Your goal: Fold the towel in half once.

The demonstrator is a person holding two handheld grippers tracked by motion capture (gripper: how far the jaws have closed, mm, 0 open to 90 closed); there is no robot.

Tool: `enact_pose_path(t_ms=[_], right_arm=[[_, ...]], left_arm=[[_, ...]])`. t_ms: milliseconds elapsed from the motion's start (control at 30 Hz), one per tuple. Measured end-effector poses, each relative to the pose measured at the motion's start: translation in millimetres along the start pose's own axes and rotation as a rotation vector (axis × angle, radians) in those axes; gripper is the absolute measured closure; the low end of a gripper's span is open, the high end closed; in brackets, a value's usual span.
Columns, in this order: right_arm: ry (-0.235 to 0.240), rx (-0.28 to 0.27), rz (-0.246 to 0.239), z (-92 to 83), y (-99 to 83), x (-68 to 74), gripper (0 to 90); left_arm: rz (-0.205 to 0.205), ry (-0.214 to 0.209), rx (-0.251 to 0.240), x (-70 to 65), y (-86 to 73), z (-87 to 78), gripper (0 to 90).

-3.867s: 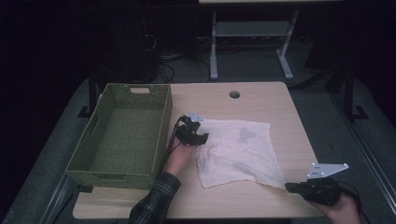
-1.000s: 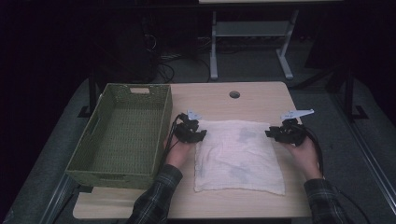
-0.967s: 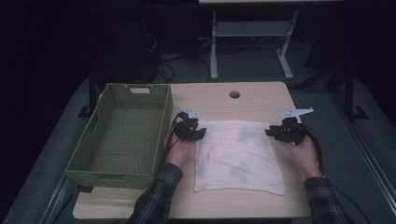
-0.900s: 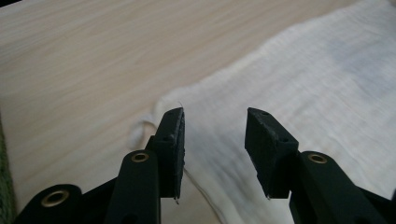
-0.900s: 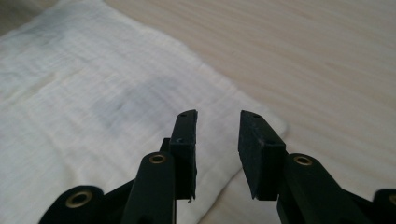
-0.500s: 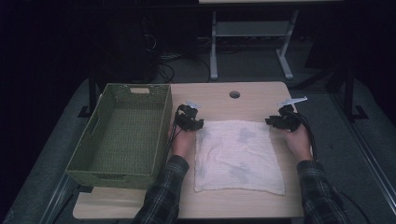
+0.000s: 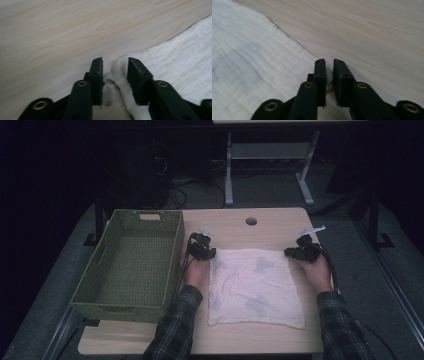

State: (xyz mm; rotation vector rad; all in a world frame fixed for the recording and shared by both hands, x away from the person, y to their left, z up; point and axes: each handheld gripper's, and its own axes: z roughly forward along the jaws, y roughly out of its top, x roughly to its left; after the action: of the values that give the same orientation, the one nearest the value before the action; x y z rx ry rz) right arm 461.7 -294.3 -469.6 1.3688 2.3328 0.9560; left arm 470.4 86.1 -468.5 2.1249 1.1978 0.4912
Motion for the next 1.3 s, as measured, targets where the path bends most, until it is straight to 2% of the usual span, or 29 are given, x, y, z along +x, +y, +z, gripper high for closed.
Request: enact_pose_path(t_ms=[100,233,367,400,567,633,733,800,900,1033,1133,1233,1300], right_arm=[[0.001,0.002,0.0,0.2,0.3,1.0,85.3],[-0.033,0.0,-0.01,-1.7,1.9,3.3,86.4],[-0.056,-0.053,-0.007,-11.7,10.1,1.2,86.8],[-0.055,-0.042,-0.006,-13.5,13.9,0.0,86.8],[-0.088,-0.092,-0.048,-36.7,43.0,-1.1,86.8],[-0.107,-0.118,-0.059,-46.8,51.6,-1.9,86.9],[-0.108,-0.143,-0.067,-57.3,55.9,0.1,86.8],[-0.102,-0.145,-0.077,-59.5,50.6,3.6,86.8],[-0.081,-0.151,-0.079,-60.8,35.8,7.8,86.8],[-0.049,-0.164,-0.084,-65.9,15.4,14.7,86.8],[-0.032,-0.173,-0.081,-71.6,3.2,18.8,86.8],[-0.014,-0.196,-0.07,-78.3,-8.6,21.1,86.8],[-0.011,-0.193,-0.072,-81.0,-13.8,23.8,86.8]], left_arm=[[0.001,0.021,0.001,-2.9,1.0,0.0,83.1],[-0.024,0.027,0.003,-3.1,2.1,-1.9,85.4],[-0.038,0.047,-0.049,-2.1,9.4,-10.0,85.8],[-0.037,0.057,-0.065,-2.4,13.8,-14.1,85.8],[-0.051,0.092,-0.154,-3.3,33.4,-35.2,85.7],[-0.045,0.103,-0.194,-5.5,40.8,-45.4,85.7],[-0.028,0.107,-0.209,-10.1,46.4,-57.8,85.6],[-0.019,0.105,-0.199,-11.7,44.4,-64.0,85.6],[-0.017,0.084,-0.202,-13.1,36.4,-72.0,85.6],[0.003,0.054,-0.181,-16.3,24.7,-82.0,85.6],[0.036,0.044,-0.155,-22.8,17.7,-87.7,85.6],[0.082,0.056,-0.137,-29.9,10.3,-91.8,85.6],[0.084,0.053,-0.135,-33.4,4.5,-93.3,85.6]])
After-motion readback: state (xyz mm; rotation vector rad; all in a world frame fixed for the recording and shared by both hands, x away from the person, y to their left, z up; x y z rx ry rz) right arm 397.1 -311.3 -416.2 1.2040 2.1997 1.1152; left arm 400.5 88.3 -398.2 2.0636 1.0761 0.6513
